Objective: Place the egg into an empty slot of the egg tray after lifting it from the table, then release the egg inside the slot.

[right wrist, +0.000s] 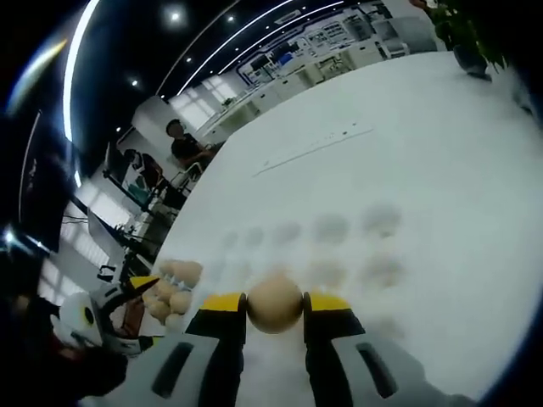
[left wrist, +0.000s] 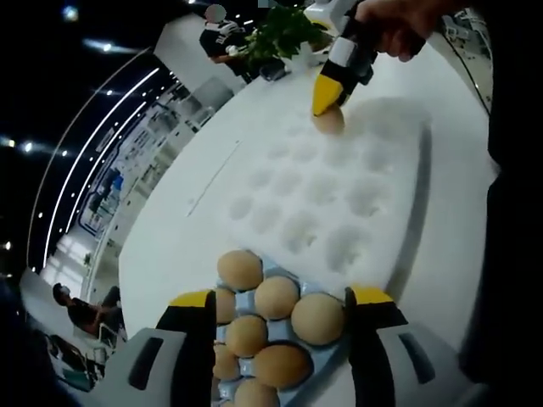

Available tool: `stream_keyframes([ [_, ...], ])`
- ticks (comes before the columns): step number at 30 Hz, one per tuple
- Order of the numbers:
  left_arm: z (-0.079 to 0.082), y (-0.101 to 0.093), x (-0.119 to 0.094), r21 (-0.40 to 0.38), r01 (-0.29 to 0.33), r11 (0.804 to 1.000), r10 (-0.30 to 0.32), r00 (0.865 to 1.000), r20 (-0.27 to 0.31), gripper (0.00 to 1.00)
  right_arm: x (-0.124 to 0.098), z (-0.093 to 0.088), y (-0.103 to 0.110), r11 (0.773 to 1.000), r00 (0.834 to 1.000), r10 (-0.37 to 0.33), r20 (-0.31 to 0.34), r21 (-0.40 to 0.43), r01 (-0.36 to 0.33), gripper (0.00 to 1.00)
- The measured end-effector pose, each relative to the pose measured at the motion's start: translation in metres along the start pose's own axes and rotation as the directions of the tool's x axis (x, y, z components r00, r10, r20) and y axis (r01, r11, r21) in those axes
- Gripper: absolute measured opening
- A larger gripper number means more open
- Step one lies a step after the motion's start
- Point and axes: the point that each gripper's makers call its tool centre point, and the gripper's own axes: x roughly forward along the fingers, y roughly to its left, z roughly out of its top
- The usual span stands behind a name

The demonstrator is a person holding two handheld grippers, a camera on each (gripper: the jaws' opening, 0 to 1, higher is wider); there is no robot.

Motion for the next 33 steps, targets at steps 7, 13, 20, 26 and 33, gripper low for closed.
stream_keyframes([
  [7,-0.004,0.007,0.0,-0.065,-0.012,0.998,0.012,1.0,-0.002,0.72,0.007,-0.003,0.013,0.999,0.999,0.025,-0.031,-0.026,-0.026,0.27],
  [13,-0.005,0.007,0.0,-0.084,-0.016,0.996,0.016,1.0,0.003,0.72,0.013,-0.005,0.027,0.998,0.997,0.049,-0.052,-0.036,-0.051,0.27],
  [20,-0.004,0.006,0.0,-0.083,-0.014,0.996,0.015,1.0,0.008,0.72,0.023,-0.012,0.051,0.994,0.992,0.102,-0.069,-0.032,-0.105,0.27],
  [26,-0.005,0.005,0.0,-0.114,-0.006,0.993,0.007,1.0,0.014,0.7,0.028,-0.022,0.065,0.99,0.986,0.141,-0.087,0.007,-0.141,0.27],
  [33,-0.001,-0.005,-0.001,-0.197,0.039,0.98,-0.027,0.998,0.063,0.72,0.03,-0.034,0.076,0.982,0.979,0.179,-0.095,0.081,-0.172,0.27],
])
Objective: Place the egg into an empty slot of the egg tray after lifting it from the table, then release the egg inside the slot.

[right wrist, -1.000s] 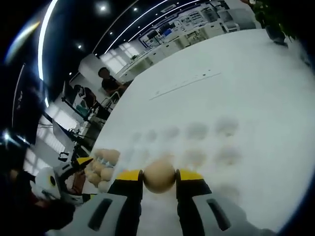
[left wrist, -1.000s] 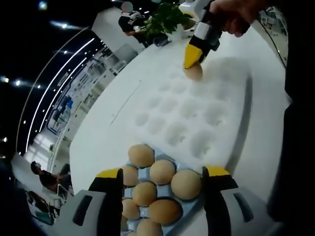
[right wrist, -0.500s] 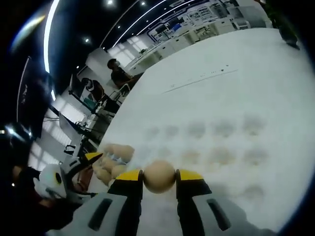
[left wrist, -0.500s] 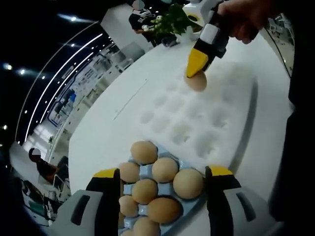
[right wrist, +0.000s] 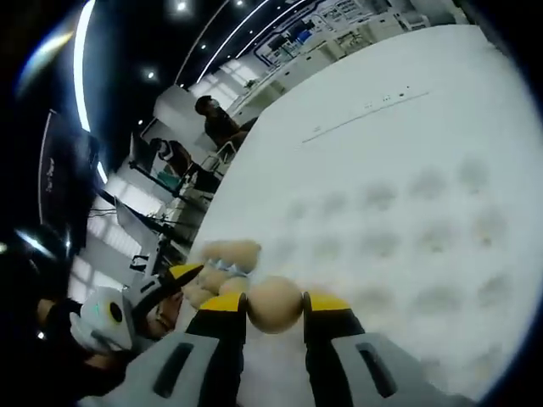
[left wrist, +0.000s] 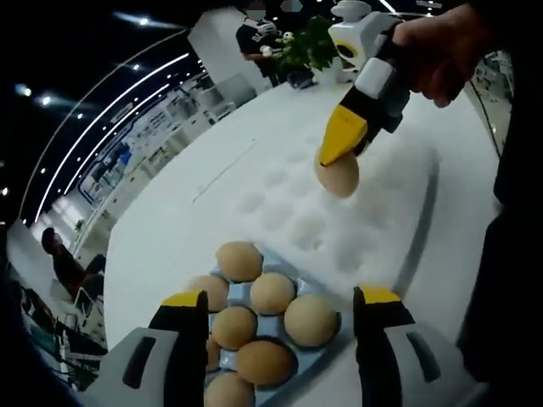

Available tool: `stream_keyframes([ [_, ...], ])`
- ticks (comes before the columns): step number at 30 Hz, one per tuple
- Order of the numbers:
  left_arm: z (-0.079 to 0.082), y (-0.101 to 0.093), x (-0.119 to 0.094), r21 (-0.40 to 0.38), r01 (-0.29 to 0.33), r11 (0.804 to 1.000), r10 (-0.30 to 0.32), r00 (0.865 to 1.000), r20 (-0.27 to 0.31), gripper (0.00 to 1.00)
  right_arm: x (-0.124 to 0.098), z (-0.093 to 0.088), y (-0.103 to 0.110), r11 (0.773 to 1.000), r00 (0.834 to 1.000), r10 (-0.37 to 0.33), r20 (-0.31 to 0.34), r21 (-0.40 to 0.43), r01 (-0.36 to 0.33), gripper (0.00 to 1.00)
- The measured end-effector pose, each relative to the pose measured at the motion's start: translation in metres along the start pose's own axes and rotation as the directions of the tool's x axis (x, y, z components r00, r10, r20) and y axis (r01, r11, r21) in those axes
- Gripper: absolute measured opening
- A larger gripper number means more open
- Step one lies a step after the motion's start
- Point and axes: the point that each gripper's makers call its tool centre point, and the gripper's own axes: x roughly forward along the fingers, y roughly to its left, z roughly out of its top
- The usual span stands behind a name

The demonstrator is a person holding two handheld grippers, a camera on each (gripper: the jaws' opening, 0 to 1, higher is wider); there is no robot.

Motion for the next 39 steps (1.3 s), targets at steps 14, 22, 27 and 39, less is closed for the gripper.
stream_keyframes([
  [14,0.034,-0.031,0.006,-0.018,0.09,0.996,-0.087,0.987,0.133,0.65,0.01,-0.027,0.009,0.989,0.998,0.057,-0.039,0.142,-0.051,0.27],
  [22,0.043,-0.042,0.008,-0.001,0.125,0.992,-0.124,0.98,0.158,0.52,0.013,-0.032,0.024,0.946,0.99,0.141,-0.01,0.296,-0.132,0.27],
  [27,0.043,-0.045,0.007,-0.007,0.143,0.99,-0.14,0.977,0.161,0.41,0.014,-0.037,0.032,0.939,0.985,0.17,-0.032,0.307,-0.152,0.27],
  [39,0.039,-0.056,0.006,0.004,0.186,0.983,-0.185,0.973,0.139,0.29,0.014,-0.048,0.04,0.927,0.977,0.203,-0.071,0.336,-0.168,0.27],
])
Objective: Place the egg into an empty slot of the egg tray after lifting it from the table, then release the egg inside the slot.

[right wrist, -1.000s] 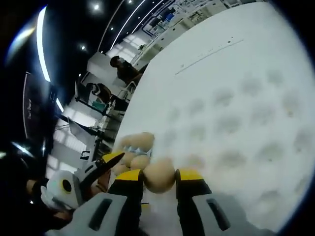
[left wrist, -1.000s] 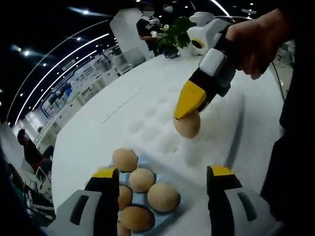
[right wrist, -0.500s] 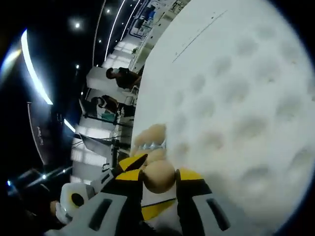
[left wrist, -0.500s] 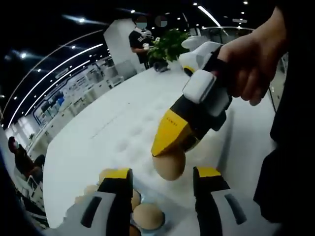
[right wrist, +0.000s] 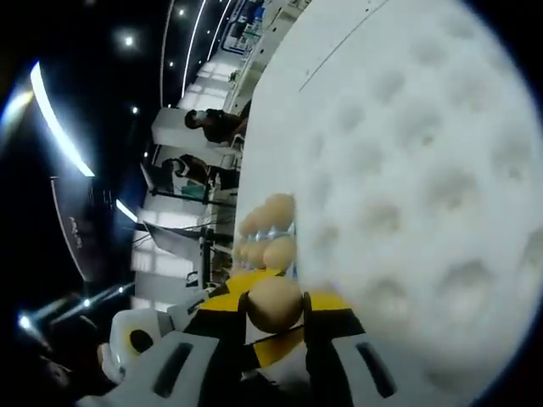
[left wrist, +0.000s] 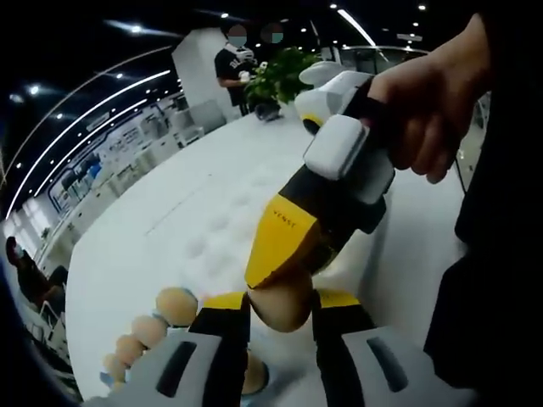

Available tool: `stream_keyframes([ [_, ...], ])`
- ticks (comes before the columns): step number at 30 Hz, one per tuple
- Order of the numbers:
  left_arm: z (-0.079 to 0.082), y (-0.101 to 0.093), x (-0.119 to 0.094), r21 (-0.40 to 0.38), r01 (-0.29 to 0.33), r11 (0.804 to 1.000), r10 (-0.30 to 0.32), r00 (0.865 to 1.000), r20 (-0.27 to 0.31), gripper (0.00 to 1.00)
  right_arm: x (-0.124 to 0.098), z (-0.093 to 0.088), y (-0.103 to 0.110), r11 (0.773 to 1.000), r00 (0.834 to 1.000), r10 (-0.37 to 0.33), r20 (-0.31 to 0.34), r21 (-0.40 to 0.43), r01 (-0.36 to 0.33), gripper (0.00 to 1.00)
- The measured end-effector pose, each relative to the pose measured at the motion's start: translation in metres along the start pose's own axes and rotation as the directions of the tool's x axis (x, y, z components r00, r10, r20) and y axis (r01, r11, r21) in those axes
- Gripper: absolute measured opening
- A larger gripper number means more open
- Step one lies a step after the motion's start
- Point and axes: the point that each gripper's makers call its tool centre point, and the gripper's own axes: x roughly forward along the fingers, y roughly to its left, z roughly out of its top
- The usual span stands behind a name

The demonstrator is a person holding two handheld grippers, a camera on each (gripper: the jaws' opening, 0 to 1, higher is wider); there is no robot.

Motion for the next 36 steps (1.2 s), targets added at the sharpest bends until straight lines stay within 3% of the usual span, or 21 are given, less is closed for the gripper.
stream_keyframes([
  [11,-0.01,-0.001,0.0,0.016,0.004,1.0,-0.003,0.999,-0.04,0.28,-0.003,-0.001,-0.005,1.0,1.0,-0.022,-0.003,0.003,0.022,0.27],
  [15,-0.022,0.004,-0.002,-0.009,-0.006,1.0,0.005,0.997,-0.074,0.28,-0.011,0.005,-0.019,0.996,0.996,-0.085,0.014,-0.023,0.085,0.26],
  [16,-0.025,0.005,-0.003,-0.008,-0.007,1.0,0.006,0.996,-0.087,0.28,-0.015,0.01,-0.027,0.991,0.991,-0.127,0.035,-0.043,0.129,0.26],
  [19,-0.026,0.005,-0.004,-0.034,-0.01,0.999,0.007,0.997,-0.079,0.28,-0.025,0.017,-0.04,0.977,0.981,-0.185,0.064,-0.092,0.19,0.22],
  [25,-0.025,0.003,-0.002,-0.021,-0.004,1.0,0.002,0.996,-0.085,0.28,-0.027,0.012,-0.047,0.981,0.982,-0.181,0.051,-0.063,0.184,0.17],
  [29,-0.023,0.003,-0.002,-0.012,-0.001,1.0,0.0,0.996,-0.084,0.28,-0.018,0.008,-0.046,0.982,0.984,-0.175,0.02,-0.065,0.176,0.17],
  [32,-0.025,0.003,-0.002,-0.014,-0.003,1.0,0.001,0.996,-0.089,0.28,-0.009,0.004,-0.045,0.976,0.982,-0.191,-0.004,-0.111,0.19,0.16],
  [36,-0.027,0.004,-0.005,-0.019,-0.009,1.0,0.007,0.996,-0.093,0.28,-0.004,0.004,-0.045,0.982,0.985,-0.173,-0.008,-0.081,0.172,0.16],
])
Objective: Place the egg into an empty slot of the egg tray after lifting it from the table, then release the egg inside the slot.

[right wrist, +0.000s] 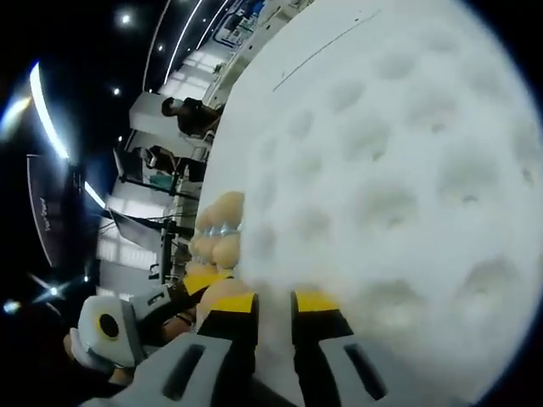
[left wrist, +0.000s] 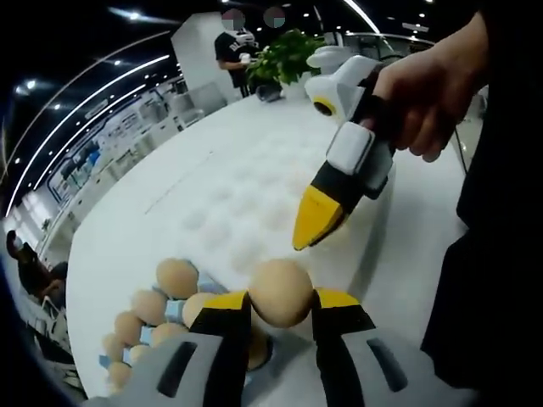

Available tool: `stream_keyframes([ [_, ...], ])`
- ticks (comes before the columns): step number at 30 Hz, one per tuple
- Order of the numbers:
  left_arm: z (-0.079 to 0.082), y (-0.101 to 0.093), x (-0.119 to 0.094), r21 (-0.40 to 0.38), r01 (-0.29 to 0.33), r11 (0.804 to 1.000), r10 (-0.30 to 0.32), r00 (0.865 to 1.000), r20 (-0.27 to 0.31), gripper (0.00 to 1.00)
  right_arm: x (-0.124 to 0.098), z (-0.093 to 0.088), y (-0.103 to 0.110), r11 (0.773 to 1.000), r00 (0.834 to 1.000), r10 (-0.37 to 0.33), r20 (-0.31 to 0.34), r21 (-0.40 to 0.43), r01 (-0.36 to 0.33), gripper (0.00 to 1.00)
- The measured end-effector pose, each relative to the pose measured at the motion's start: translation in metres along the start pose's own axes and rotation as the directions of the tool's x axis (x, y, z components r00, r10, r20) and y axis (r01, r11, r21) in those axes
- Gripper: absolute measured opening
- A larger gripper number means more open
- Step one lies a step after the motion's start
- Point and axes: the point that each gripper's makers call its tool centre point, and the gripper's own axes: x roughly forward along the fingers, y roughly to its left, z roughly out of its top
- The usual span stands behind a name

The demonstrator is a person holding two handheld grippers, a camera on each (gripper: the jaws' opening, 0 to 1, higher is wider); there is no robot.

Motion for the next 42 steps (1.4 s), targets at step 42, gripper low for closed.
stream_keyframes([
  [42,-0.006,0.034,-0.02,-0.068,-0.081,0.994,0.082,0.997,0.009,0.28,0.004,-0.005,-0.001,0.99,0.996,0.084,0.013,-0.119,-0.082,0.03],
])
